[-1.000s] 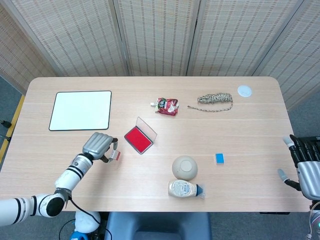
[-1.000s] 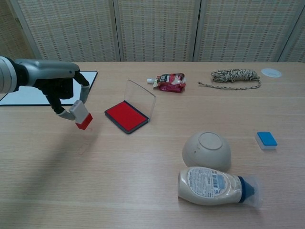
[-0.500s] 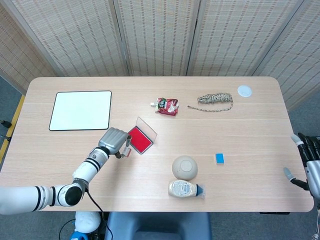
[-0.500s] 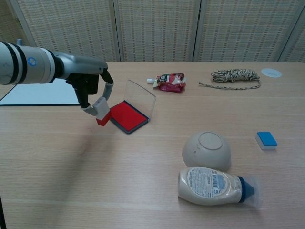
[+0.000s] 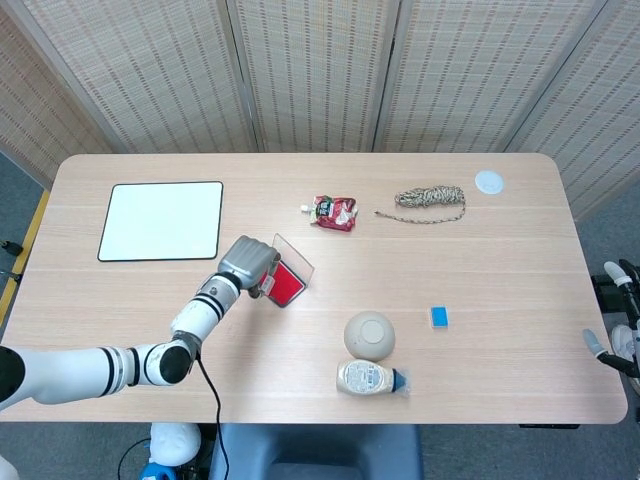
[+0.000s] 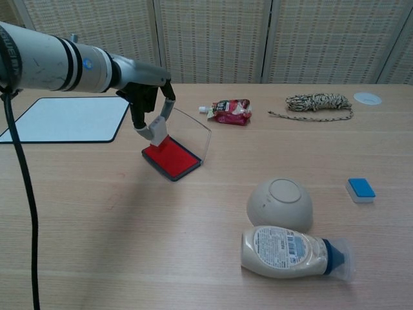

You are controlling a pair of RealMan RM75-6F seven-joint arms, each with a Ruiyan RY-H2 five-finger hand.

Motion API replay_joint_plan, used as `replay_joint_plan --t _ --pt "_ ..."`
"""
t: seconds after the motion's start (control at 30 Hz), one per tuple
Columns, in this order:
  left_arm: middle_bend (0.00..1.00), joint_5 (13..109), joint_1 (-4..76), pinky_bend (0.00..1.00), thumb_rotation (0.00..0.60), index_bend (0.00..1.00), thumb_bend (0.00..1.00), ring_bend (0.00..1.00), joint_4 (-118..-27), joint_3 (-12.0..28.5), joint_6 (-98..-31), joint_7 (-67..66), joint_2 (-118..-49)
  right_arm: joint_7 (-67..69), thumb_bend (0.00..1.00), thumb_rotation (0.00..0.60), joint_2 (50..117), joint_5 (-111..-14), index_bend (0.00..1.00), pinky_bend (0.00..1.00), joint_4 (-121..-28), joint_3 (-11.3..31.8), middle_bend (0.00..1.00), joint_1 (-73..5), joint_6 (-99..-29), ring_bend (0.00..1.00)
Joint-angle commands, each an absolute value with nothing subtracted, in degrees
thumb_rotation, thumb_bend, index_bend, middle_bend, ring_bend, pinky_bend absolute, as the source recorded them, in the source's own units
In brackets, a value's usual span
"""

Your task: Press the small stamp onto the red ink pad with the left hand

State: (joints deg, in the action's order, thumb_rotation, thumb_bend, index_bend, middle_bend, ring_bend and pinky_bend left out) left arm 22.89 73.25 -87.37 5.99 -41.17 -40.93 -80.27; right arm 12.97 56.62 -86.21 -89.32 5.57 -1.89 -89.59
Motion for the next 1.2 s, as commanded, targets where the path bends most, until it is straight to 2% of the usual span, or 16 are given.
replay_joint_plan --t 0.03,0.4,0.77,1.2 --pt "1.0 21.77 75.14 0.93 0.6 0.78 0.42 0.91 -84.04 5.72 -38.67 -40.26 -81.83 13.78 0.29 0.6 56.47 -86.03 0.0 0.0 -88.57 5.76 0.0 -2.23 -88.91 0.0" --pt "1.0 22.16 78.28 0.94 0.6 0.78 0.42 0.91 -74.0 5.23 -32.31 -35.96 -85.44 16.51 0.29 0.6 55.92 -84.52 0.0 0.0 -86.71 6.42 0.0 -4.37 -84.66 0.0" --pt "1.0 23.3 80.03 0.94 0.6 0.78 0.42 0.92 -60.29 2.38 -23.57 -30.29 -91.43 18.67 0.29 0.6 55.57 -83.46 0.0 0.0 -85.46 6.85 0.0 -4.69 -83.71 0.0" --pt "1.0 26.11 80.38 0.94 0.6 0.78 0.42 0.92 -54.53 -0.07 -20.11 -24.22 -94.36 19.14 0.29 0.6 55.48 -83.06 0.0 0.0 -85.11 7.05 0.0 -4.8 -83.49 0.0"
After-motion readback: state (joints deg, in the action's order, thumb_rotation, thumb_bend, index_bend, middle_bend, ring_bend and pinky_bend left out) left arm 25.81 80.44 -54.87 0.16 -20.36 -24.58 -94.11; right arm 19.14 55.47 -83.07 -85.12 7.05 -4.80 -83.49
